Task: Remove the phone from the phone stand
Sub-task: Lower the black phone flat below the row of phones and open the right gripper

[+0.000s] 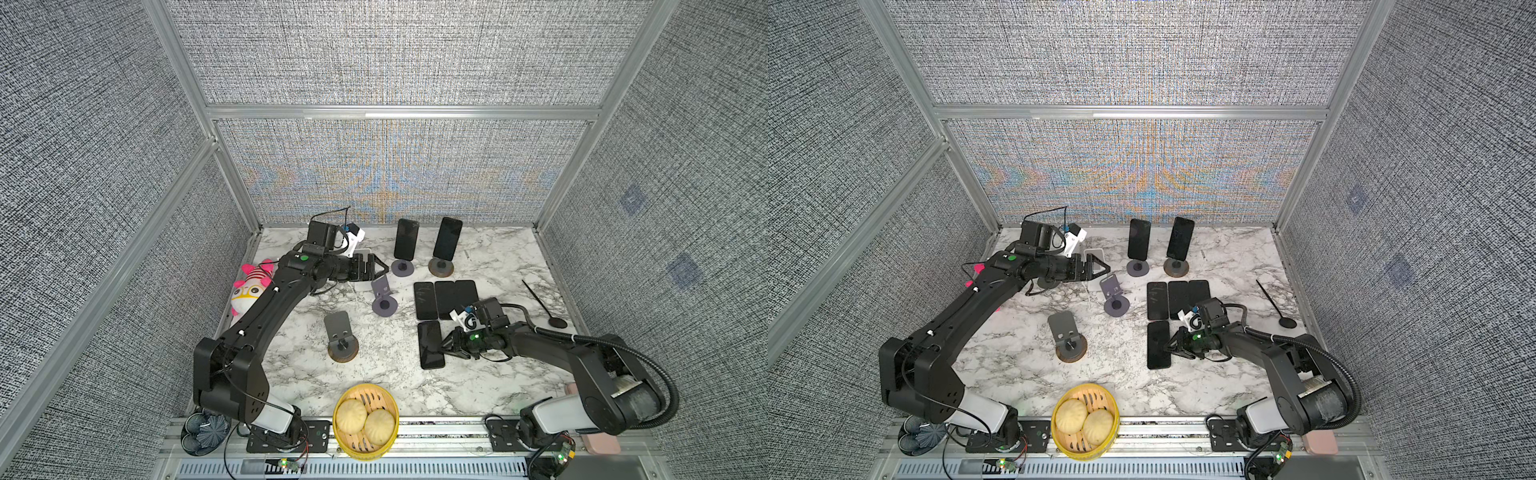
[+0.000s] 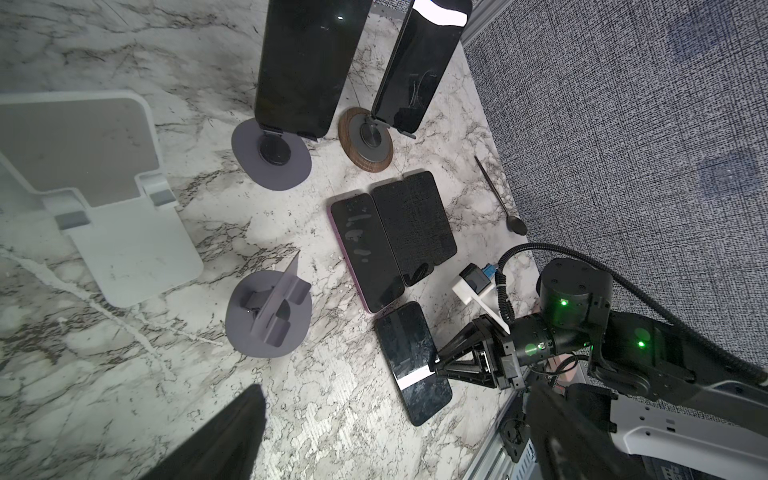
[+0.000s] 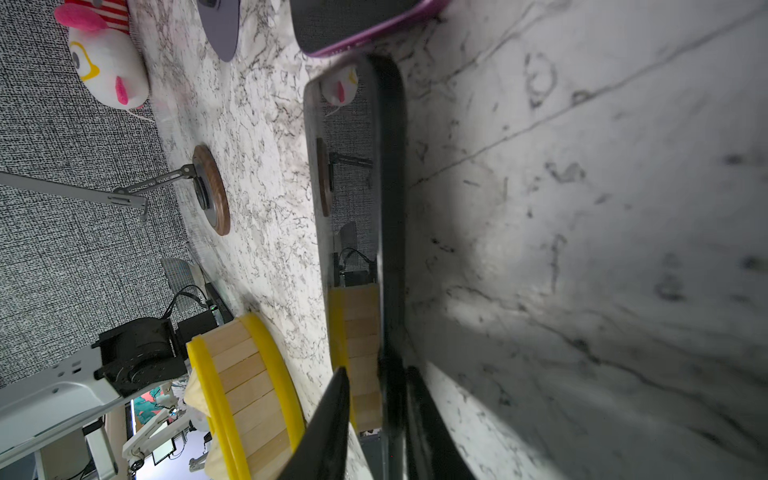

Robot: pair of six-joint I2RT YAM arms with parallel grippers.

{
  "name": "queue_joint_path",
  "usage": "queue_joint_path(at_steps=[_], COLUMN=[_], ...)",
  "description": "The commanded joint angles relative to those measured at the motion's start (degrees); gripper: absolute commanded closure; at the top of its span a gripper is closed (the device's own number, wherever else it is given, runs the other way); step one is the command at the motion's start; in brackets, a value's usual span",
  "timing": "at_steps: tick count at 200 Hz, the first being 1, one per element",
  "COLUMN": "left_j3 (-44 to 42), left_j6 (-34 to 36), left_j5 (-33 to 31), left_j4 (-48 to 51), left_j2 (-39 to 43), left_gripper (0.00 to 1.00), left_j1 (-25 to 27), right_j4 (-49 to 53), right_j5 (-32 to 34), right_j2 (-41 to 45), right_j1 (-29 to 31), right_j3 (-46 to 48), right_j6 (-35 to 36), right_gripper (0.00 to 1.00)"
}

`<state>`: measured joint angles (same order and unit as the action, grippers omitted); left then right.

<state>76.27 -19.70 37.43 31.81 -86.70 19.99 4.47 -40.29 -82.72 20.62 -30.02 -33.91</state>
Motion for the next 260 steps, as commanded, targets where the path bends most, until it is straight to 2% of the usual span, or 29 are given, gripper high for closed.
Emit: queue_joint_path(at_steps=[1, 98, 160, 227, 260], left_j3=[0.02, -0.07, -0.07, -0.64, -0.95], left_j6=[0.62, 0.56, 0.54, 2.32, 5.41], left_j5=[-0.50, -0.60, -1.04, -4.15, -10.22], left_j4=[0.19, 0.03, 0.01, 0.07, 0.82], left_j2=[0.08, 0.08, 0.26, 1.21, 3.05], left_gripper=[0.01, 0.01, 0.01, 0.01, 0.01], left_j1=[-0.06, -0.10, -0.08, 0.02, 1.08], right_j4=[1.92, 5.15, 13.30, 14.14, 14.08], right_j5=[0.72, 2.40, 9.25, 14.98, 18.78], right_j2=[0.38, 1.73, 8.39, 9.94, 11.52], right_j1=[0.00, -0.03, 0.91, 4.92, 6.18], right_j3=[-0.49, -1.41, -2.33, -3.59, -3.55], right_j6=[1.00, 2.27, 4.29, 3.95, 3.31], right_gripper=[0.74, 0.71, 0.71, 0.72, 0.71])
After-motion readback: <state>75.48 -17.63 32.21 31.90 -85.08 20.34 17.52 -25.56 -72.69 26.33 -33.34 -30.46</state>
